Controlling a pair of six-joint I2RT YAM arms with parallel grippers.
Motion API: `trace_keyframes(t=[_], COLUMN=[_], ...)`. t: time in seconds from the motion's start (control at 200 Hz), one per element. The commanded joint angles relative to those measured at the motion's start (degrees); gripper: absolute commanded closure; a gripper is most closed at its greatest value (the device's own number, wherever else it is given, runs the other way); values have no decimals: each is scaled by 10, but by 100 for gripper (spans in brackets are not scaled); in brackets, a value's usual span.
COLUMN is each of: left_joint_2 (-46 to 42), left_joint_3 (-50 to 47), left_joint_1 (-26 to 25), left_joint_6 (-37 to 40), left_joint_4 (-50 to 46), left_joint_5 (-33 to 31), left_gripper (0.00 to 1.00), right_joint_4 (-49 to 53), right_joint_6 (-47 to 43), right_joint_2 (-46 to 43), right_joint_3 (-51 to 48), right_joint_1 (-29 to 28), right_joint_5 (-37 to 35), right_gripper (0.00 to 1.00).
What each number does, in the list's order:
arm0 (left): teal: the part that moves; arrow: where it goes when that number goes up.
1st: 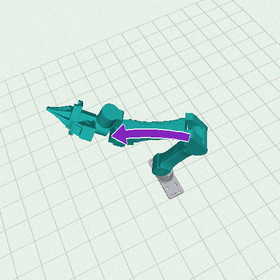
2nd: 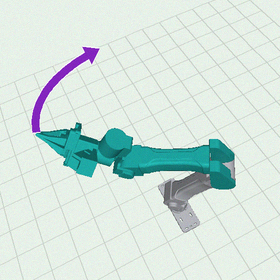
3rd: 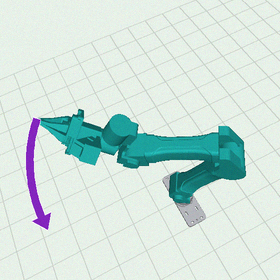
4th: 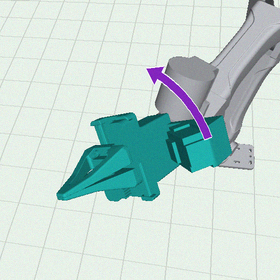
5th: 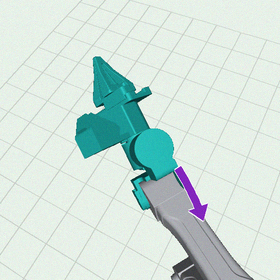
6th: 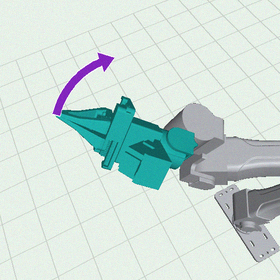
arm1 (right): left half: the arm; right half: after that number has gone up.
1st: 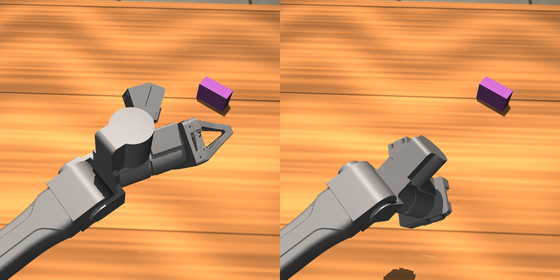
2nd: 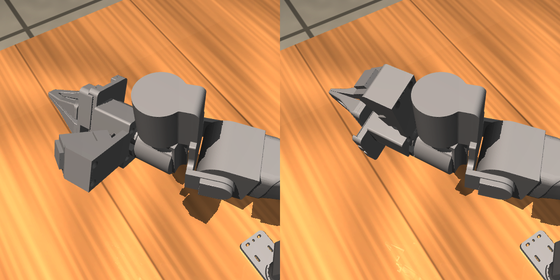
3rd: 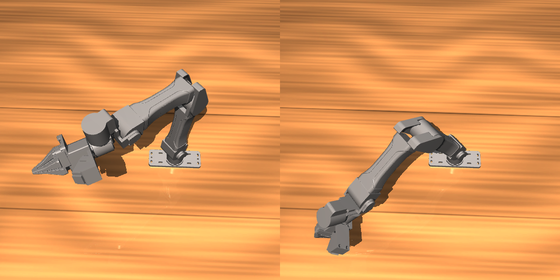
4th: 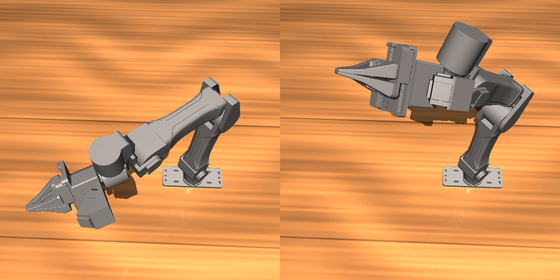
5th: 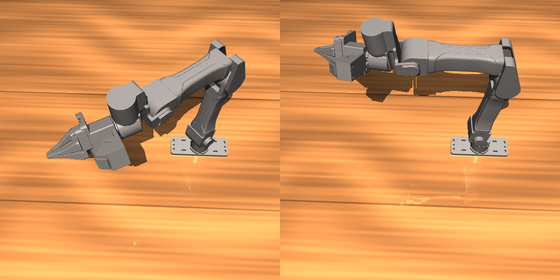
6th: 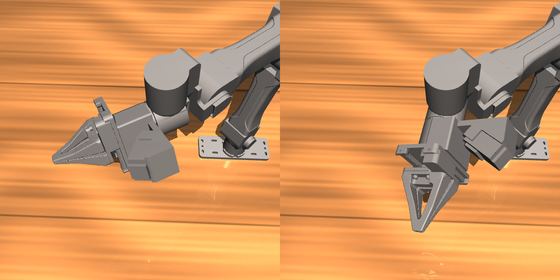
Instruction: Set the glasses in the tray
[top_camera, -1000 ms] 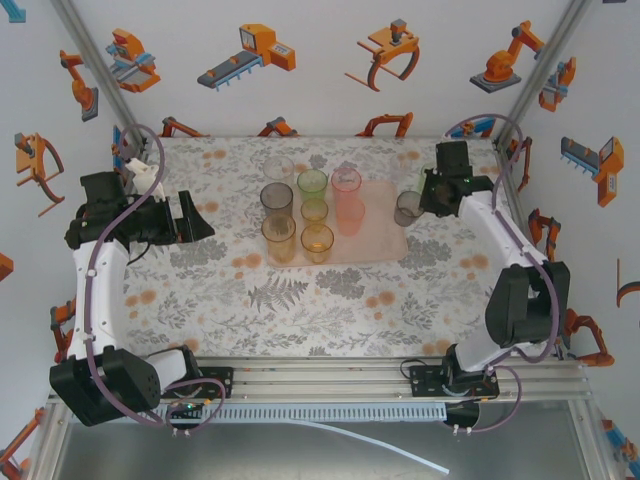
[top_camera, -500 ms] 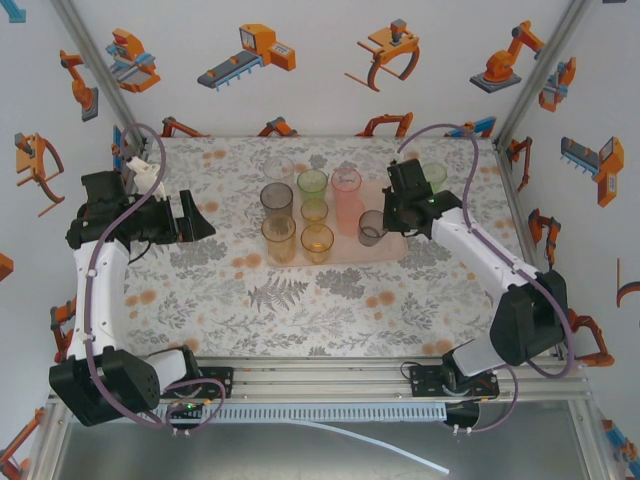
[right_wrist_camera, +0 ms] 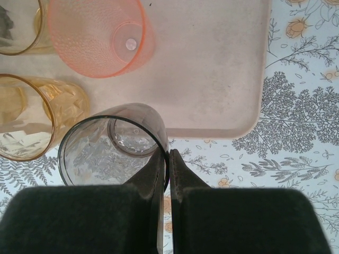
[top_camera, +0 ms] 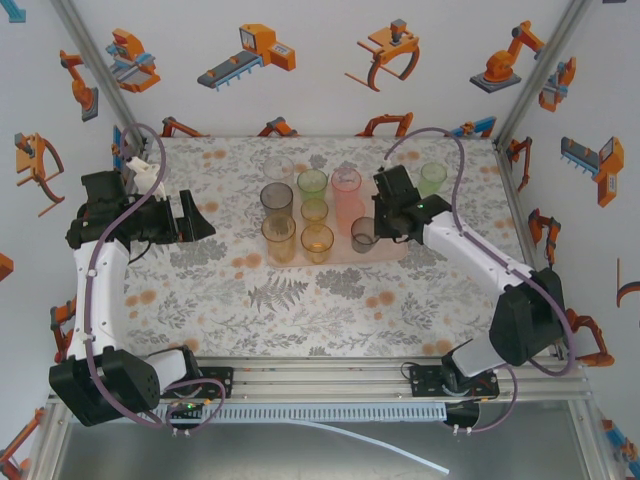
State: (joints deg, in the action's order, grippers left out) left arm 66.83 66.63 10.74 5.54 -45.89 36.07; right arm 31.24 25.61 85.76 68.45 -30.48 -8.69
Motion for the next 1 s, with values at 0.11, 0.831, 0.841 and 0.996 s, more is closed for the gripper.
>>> trace_keyframes(t=[0.11, 0.831, 0.841, 0.996], left_joint_2=[-8, -12, -12, -12], left_joint_3=[4, 1, 1, 0], left_joint_1=[-3, -3, -3, -3], left_joint_6=[-5, -3, -3, -3], left_joint_4=[1, 2, 2, 3], left_joint_5=[17, 16, 16, 15], left_gripper=[3, 3, 3, 3], right_joint_4=[-21, -52, -52, -53], right_joint_6=[9, 11, 10, 9], right_joint_2=[40, 95, 96, 102], right_joint_3=[1, -1, -1, 1], right_joint_1=[-19, -32, -32, -31], right_joint_5=[-18, -22, -22, -26], right_gripper=[92, 91, 91, 91])
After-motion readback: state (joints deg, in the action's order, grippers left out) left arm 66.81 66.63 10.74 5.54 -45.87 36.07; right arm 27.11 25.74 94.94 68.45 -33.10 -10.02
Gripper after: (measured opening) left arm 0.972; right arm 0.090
